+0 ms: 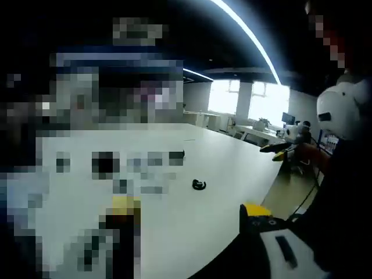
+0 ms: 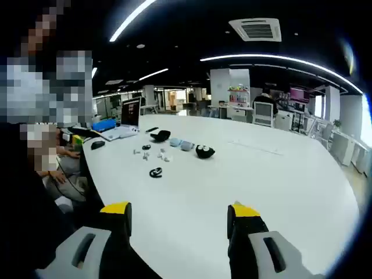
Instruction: Pick up the earbuds from the table and place the earbuds into the earbud case
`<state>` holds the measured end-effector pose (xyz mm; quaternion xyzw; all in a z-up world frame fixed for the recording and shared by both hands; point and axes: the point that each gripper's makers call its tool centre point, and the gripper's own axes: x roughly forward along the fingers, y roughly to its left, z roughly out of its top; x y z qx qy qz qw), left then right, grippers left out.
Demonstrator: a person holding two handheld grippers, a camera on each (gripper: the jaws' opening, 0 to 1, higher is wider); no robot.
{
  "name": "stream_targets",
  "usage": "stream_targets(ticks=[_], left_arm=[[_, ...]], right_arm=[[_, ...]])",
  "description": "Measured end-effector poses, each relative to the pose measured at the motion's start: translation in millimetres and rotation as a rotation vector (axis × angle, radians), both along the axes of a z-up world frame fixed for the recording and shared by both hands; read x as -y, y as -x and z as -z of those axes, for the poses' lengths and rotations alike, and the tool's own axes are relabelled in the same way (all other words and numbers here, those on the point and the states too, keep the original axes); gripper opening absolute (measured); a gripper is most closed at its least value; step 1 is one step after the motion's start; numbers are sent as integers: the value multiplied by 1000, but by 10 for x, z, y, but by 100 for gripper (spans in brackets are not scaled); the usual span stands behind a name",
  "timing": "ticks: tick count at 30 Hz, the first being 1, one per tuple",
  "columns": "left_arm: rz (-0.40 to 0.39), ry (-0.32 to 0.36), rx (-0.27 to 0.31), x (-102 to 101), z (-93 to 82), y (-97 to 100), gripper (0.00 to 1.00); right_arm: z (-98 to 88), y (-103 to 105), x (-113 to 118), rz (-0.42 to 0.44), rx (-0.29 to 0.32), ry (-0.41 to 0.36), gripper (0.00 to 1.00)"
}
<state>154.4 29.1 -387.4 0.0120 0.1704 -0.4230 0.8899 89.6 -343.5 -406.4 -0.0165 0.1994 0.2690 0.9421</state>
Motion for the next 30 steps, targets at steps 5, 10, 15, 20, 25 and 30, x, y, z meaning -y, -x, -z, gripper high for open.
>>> stream_targets(ticks=[5, 10, 15, 20, 25, 30], left_arm=[[-14, -13, -2, -21, -19, -15, 71], [-60, -57, -2, -106, -8, -81, 71], [-81, -90, -1, -163, -19, -142, 71], [-77, -132, 1, -182, -65, -199, 71], [-46, -158, 16, -118, -156, -266, 71], [-23, -171, 27, -29, -218, -334, 71]], right_arm=[[-10, -12, 22, -4, -5, 22, 65], [-6, -43, 51, 5, -22, 44, 65], [-22, -84, 60, 6, -39, 68, 64], [-70, -129, 68, -3, -46, 99, 63], [-145, -186, 20, -33, -42, 124, 63], [-175, -239, -35, -64, -44, 148, 63]])
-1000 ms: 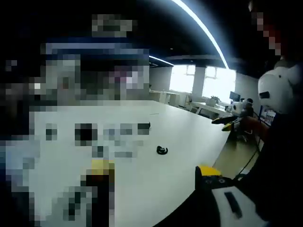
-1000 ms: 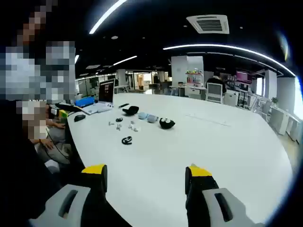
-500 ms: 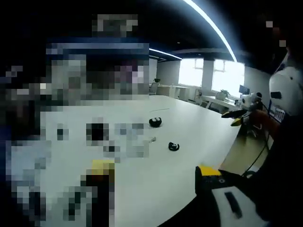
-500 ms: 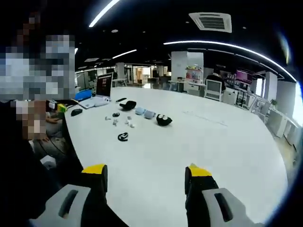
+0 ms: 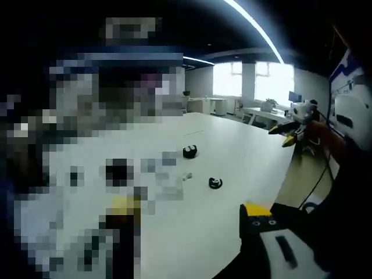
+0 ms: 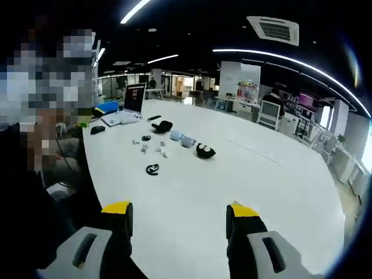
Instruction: Pick up the earbuds from the table and place the earbuds into the earbud case
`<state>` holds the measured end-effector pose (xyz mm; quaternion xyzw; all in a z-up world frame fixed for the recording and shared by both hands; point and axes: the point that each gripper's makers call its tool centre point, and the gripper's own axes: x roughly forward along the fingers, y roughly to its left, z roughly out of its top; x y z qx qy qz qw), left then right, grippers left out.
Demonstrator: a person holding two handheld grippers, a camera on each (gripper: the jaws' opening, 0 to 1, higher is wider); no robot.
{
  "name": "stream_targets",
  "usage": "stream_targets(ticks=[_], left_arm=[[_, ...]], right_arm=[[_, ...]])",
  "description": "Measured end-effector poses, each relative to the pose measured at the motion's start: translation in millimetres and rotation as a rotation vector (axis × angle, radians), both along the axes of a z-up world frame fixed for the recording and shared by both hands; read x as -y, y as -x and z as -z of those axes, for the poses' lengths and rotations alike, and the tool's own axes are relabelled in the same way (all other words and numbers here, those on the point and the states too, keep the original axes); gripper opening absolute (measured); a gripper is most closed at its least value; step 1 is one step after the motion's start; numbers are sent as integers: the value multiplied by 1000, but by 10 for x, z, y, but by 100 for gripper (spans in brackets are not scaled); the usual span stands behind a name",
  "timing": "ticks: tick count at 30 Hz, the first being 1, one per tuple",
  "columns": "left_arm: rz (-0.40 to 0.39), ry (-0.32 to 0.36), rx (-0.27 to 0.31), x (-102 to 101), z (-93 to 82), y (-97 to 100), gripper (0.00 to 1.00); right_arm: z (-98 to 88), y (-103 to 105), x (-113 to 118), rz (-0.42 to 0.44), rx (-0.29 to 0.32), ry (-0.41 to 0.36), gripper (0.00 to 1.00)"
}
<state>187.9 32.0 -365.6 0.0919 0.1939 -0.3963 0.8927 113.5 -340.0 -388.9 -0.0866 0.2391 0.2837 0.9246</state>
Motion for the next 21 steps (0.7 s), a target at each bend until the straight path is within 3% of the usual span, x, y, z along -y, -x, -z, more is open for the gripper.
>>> stream_targets(ticks=[11, 18, 21], left_arm=[[33, -32, 3, 155, -33, -133, 71], [10, -135, 33, 97, -44, -271, 71], [4, -147, 37, 77, -74, -318, 71]], right_arm=[[12, -154, 27, -15, -27, 48, 62], [-23, -315, 72, -32, -36, 83, 61], [-48, -377, 84, -42, -38, 89, 61]])
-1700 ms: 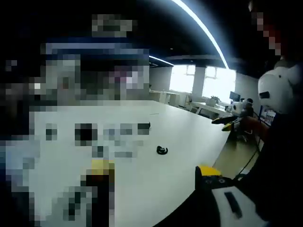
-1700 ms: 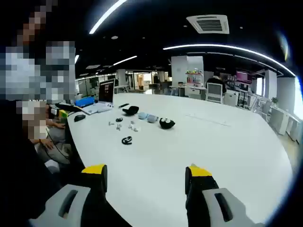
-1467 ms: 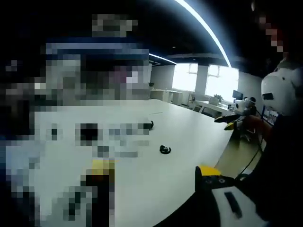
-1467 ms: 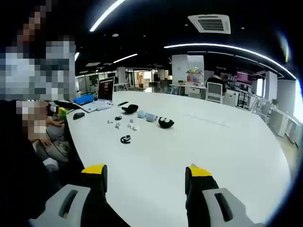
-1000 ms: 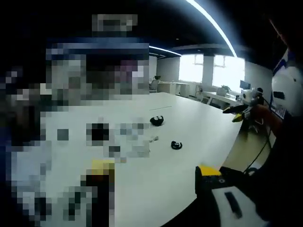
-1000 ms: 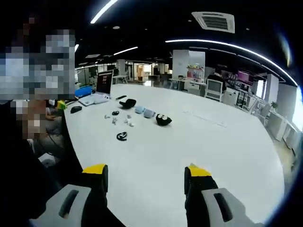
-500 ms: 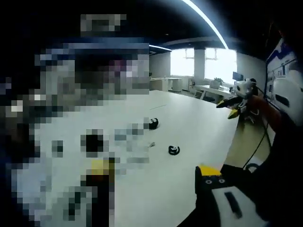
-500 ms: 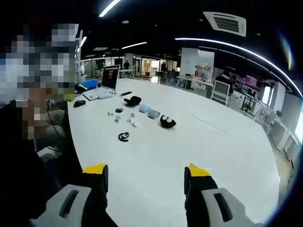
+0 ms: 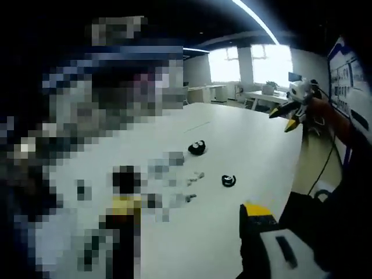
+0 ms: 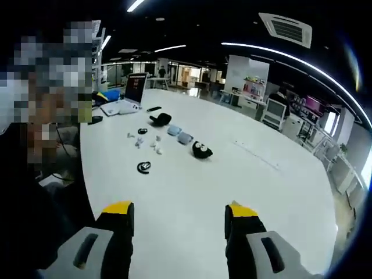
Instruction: Pick up the earbuds from the table and place the earbuds into the earbud case
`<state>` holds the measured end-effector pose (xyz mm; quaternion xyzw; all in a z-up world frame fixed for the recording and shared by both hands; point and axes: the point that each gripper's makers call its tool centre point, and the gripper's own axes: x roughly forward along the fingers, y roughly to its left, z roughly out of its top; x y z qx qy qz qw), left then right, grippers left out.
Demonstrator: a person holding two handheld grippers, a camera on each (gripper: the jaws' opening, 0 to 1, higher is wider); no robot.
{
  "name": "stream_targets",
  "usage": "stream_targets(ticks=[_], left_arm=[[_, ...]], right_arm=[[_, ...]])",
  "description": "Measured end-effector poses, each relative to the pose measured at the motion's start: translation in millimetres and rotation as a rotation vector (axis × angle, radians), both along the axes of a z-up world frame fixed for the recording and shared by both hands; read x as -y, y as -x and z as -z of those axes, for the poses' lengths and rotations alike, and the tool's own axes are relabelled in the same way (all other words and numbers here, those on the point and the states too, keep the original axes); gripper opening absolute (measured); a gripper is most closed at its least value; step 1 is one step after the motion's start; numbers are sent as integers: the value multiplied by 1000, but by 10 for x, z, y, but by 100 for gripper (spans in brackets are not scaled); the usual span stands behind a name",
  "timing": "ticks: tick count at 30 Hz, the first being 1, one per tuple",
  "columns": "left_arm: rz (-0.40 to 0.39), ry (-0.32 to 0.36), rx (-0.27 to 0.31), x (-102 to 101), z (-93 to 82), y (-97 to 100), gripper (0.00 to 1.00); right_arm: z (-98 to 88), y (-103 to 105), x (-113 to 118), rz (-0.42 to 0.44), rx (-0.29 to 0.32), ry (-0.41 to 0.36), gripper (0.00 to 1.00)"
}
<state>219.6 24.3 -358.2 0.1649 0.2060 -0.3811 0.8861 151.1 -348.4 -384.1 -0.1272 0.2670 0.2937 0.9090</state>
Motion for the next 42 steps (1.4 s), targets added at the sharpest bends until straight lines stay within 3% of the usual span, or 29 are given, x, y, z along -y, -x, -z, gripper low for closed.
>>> stream_targets(ticks=[9, 14, 24, 28, 31, 42], left_arm=[[-12, -27, -6, -99, -61, -112, 71], [-23, -6, -16, -171, -87, -171, 71], [-28, -8, -16, -196, -67, -180, 71], [-36, 47, 58, -200, -219, -274, 72], [-52, 90, 53, -232, -272, -323, 72], [-156, 143, 79, -421, -284, -712, 72]], right_arm=[[-122, -144, -31, -38, -11, 34, 61], [-175, -175, -82, -57, -10, 45, 61], [-96, -149, -154, -74, -25, 36, 61], [-88, -137, -167, -73, -25, 32, 61], [-73, -122, -177, -74, -26, 32, 61], [-34, -134, -212, -51, -11, -8, 59]])
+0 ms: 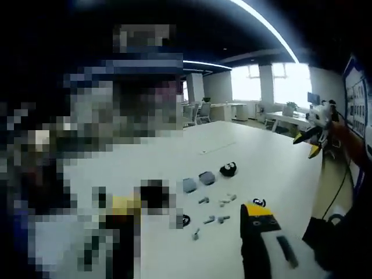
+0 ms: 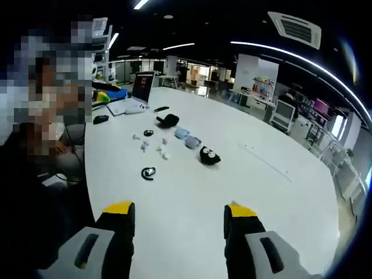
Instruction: Pick up the earbuds from the table and place the earbuds into the earbud case
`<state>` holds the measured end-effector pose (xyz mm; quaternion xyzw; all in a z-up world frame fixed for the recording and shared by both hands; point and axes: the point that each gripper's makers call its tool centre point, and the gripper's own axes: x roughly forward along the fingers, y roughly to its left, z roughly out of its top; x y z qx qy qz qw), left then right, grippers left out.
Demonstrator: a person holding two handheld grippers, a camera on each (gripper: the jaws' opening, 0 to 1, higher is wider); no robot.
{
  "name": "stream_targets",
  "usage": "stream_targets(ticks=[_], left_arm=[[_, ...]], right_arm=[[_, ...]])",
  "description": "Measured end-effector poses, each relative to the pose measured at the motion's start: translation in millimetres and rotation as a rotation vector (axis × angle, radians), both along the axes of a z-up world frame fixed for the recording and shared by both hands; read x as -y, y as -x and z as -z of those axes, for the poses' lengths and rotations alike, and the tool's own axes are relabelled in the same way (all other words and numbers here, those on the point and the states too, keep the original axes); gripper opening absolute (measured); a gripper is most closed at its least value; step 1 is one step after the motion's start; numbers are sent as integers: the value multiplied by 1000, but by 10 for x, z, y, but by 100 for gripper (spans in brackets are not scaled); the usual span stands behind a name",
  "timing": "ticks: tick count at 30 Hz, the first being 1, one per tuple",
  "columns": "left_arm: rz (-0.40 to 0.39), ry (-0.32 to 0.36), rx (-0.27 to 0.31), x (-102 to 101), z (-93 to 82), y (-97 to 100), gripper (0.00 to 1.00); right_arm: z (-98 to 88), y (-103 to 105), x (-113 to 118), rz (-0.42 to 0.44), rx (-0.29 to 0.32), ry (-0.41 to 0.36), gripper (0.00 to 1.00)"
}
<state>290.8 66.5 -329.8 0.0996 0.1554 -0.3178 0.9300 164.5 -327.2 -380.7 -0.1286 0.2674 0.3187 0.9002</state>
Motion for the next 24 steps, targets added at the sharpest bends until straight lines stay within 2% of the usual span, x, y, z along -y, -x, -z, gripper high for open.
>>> stream_targets(ticks=[4, 7, 11, 17, 22, 24], left_arm=[[-17, 42, 0, -20, 28, -175, 72], [-40, 55, 22, -61, 66, -367, 69], [-61, 46, -6, -101, 218, -660, 70], [-57, 56, -56, -86, 461, -1068, 70], [-42, 36, -48, -67, 639, -1418, 70], [-35, 64, -59, -42, 668, -1496, 70]], right_arm=[[23, 5, -58, 1, -7, -27, 59], [43, 14, -113, -7, -8, -27, 59], [4, 0, -222, -13, 14, -61, 58], [66, 7, -337, -20, 13, -65, 57], [93, 25, -405, -28, 3, -80, 57], [101, 28, -426, -29, 0, -86, 57]])
